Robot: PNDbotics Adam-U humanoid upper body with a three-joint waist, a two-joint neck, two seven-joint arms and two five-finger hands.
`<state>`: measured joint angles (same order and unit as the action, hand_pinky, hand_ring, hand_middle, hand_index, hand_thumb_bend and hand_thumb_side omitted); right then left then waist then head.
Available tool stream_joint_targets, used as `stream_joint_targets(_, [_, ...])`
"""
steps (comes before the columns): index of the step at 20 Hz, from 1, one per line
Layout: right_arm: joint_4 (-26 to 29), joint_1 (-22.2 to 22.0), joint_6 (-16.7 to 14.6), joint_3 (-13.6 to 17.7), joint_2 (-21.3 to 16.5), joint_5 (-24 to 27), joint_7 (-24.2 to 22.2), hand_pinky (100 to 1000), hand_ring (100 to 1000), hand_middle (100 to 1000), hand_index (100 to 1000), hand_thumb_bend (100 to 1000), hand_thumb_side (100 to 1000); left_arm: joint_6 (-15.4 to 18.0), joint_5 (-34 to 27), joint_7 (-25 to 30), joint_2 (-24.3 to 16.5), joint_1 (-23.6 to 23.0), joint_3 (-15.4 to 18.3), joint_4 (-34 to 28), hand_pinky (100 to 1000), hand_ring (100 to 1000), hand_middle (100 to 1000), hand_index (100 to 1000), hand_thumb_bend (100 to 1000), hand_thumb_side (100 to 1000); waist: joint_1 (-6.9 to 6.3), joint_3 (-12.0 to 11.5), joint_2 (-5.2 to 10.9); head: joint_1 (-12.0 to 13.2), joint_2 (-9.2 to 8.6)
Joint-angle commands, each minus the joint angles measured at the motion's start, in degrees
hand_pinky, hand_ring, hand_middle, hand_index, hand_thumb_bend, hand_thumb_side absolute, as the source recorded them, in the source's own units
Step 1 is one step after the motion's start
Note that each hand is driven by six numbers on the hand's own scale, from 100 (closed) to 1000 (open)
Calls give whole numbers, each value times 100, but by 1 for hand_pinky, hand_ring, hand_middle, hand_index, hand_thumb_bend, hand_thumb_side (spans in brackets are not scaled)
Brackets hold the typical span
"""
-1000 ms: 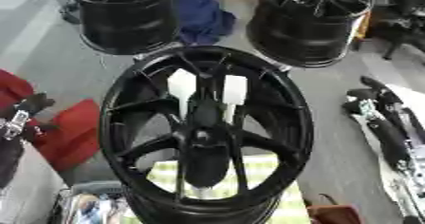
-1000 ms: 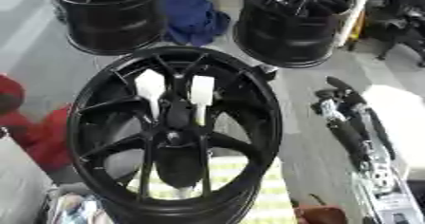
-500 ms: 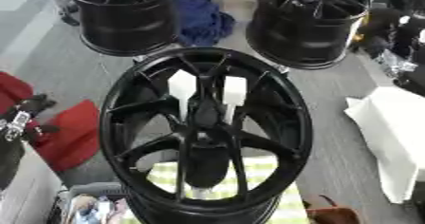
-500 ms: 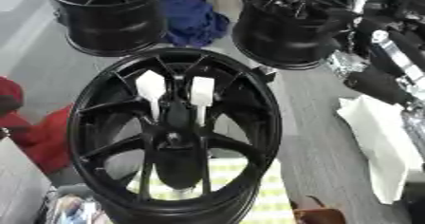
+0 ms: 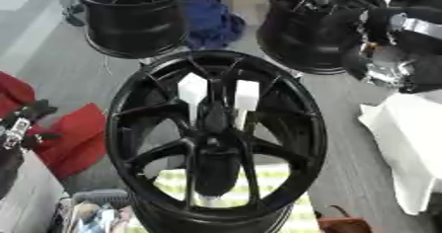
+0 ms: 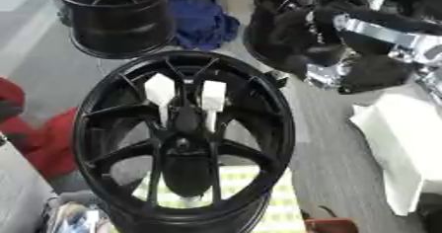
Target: Pull the pin out of the wheel hub.
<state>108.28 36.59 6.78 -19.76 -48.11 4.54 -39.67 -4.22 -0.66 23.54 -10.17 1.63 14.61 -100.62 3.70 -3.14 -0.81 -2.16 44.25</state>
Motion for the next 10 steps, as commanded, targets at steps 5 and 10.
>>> stream_joint_targets(5, [-845, 923, -77, -573, 595, -829, -1028, 866, 924, 919, 1000, 166, 536, 0, 32, 45, -141, 11, -38, -45, 716, 1000, 782, 882, 100, 744, 7, -32, 80, -62, -14])
stream_joint_targets(10, [-1485, 1254, -384, -810, 1249, -1382, -1224, 869, 927, 922, 1000, 170, 535, -4, 38, 64, -127, 10, -51, -40, 717, 1000, 782, 882, 100, 745, 6, -61, 79, -115, -14])
